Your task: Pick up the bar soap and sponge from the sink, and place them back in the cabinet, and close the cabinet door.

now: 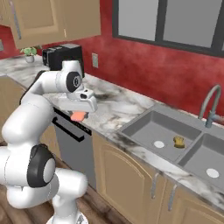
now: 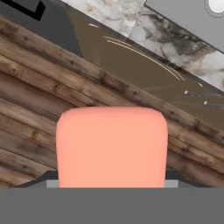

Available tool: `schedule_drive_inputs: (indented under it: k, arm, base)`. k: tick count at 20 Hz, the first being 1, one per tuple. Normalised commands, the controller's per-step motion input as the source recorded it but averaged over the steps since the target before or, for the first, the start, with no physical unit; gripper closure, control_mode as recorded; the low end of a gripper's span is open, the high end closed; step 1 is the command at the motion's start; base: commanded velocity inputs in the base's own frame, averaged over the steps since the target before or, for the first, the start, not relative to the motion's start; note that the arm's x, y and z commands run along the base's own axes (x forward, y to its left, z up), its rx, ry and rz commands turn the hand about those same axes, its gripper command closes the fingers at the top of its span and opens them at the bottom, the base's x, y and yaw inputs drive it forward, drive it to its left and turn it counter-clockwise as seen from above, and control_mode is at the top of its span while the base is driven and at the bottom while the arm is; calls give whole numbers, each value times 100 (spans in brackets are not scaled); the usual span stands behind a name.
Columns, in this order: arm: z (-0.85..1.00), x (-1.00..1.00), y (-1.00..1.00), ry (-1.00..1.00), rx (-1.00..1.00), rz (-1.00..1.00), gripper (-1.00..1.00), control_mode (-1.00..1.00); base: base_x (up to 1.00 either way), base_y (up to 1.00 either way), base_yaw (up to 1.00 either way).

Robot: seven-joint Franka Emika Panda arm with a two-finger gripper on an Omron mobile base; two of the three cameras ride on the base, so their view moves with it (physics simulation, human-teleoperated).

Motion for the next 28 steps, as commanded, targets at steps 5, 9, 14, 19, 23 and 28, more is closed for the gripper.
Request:
schedule_drive_inputs:
  k: [5, 9, 14, 19, 23, 28]
  arm:
    - [0, 0, 0, 0, 0, 0, 100, 100]
    - [0, 0, 0, 0, 0, 0, 100, 100]
    - [0, 0, 0, 0, 0, 0, 100, 100]
    - [0, 0, 0, 0, 0, 0, 100, 100]
    - [0, 0, 0, 0, 0, 0, 100, 100]
    - [0, 0, 0, 0, 0, 0, 100, 100]
  base:
    - [13, 31, 30]
    - [3, 47, 28]
    - [1, 47, 39]
    - [2, 19, 49]
    - [12, 21, 51]
    - [16, 21, 47]
